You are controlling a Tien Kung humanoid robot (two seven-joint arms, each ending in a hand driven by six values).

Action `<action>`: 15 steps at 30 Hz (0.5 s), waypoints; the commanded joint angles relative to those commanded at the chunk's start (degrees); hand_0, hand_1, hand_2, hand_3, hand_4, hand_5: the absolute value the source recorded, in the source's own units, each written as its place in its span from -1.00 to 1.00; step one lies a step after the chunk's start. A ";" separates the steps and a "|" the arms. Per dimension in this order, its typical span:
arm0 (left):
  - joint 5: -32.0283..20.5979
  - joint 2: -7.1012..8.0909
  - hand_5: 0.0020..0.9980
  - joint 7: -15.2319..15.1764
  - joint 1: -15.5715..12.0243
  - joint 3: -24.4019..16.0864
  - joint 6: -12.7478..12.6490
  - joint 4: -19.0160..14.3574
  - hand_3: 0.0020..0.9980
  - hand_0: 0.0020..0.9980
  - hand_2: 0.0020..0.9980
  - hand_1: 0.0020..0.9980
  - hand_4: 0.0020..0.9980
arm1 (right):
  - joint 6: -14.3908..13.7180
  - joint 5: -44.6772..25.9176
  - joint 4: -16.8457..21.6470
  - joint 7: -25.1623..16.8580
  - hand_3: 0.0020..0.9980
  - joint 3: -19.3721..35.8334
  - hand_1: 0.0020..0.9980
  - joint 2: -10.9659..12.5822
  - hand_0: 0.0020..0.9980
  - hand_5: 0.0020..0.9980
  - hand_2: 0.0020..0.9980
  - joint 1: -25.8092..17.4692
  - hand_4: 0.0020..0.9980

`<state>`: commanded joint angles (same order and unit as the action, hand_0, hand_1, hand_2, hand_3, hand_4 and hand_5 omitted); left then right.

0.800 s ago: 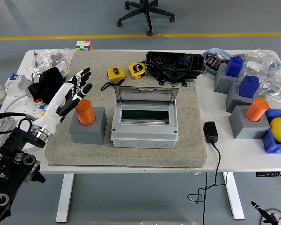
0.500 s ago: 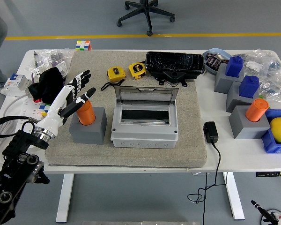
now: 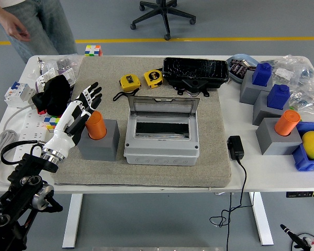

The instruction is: Fetch the battery,place it into the box,close the lid of the box

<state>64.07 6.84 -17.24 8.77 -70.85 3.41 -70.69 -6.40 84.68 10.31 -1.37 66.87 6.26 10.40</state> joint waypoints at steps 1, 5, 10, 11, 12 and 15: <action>-0.46 -0.12 0.32 -0.17 -0.07 0.06 0.11 0.14 1.00 0.88 1.00 1.00 1.00 | 0.00 -0.14 0.00 -0.02 0.69 -0.16 0.71 -0.03 0.76 1.00 0.61 -0.01 1.00; -1.48 -0.60 0.32 -0.33 -0.15 0.05 0.29 0.80 1.00 0.88 1.00 1.00 1.00 | -0.01 -0.29 0.00 -0.02 0.69 -0.31 0.71 -0.12 0.76 1.00 0.61 -0.07 1.00; 0.67 -0.69 0.00 -0.27 0.23 -0.39 -0.36 2.16 1.00 0.89 1.00 1.00 1.00 | 0.04 -0.23 0.00 0.00 0.69 -0.17 0.71 -0.05 0.76 1.00 0.61 0.00 1.00; 0.94 -0.66 0.00 -0.31 0.24 -0.41 -0.47 2.36 1.00 0.89 1.00 1.00 1.00 | 0.04 -0.13 0.00 0.02 0.69 -0.03 0.71 -0.05 0.76 1.00 0.61 0.03 1.00; 1.14 -0.64 0.00 -0.33 0.22 -0.42 -0.55 2.43 1.00 0.89 1.00 1.00 1.00 | 0.04 -0.11 0.00 0.01 0.69 0.04 0.71 -0.06 0.76 1.00 0.61 0.04 1.00; 2.60 -0.66 -0.17 -0.19 0.23 -0.52 -1.34 2.60 0.99 0.84 1.00 1.00 1.00 | 0.05 0.06 0.00 0.02 0.69 0.26 0.71 -0.04 0.76 1.00 0.61 0.02 1.00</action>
<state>66.68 6.17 -17.43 9.00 -71.37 2.07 -68.08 -6.35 84.74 10.31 -1.35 67.13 6.22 10.42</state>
